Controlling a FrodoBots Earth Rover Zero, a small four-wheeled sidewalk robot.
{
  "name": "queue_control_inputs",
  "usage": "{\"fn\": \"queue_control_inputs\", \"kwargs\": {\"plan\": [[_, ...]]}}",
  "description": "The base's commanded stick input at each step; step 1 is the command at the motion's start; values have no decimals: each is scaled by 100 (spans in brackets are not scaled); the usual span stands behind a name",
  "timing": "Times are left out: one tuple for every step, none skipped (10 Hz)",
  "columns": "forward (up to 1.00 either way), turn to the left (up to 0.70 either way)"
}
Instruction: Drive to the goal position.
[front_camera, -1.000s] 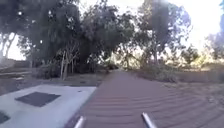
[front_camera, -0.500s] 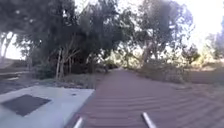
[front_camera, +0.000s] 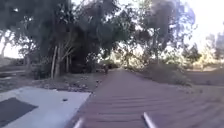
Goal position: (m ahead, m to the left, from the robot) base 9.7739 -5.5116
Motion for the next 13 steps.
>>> {"fn": "queue_control_inputs", "kwargs": {"plan": [[100,0],[100,0],[100,0],[100,0],[100,0],[100,0],[100,0],[100,0],[100,0],[100,-2],[100,-13],[100,-24],[100,-34]]}}
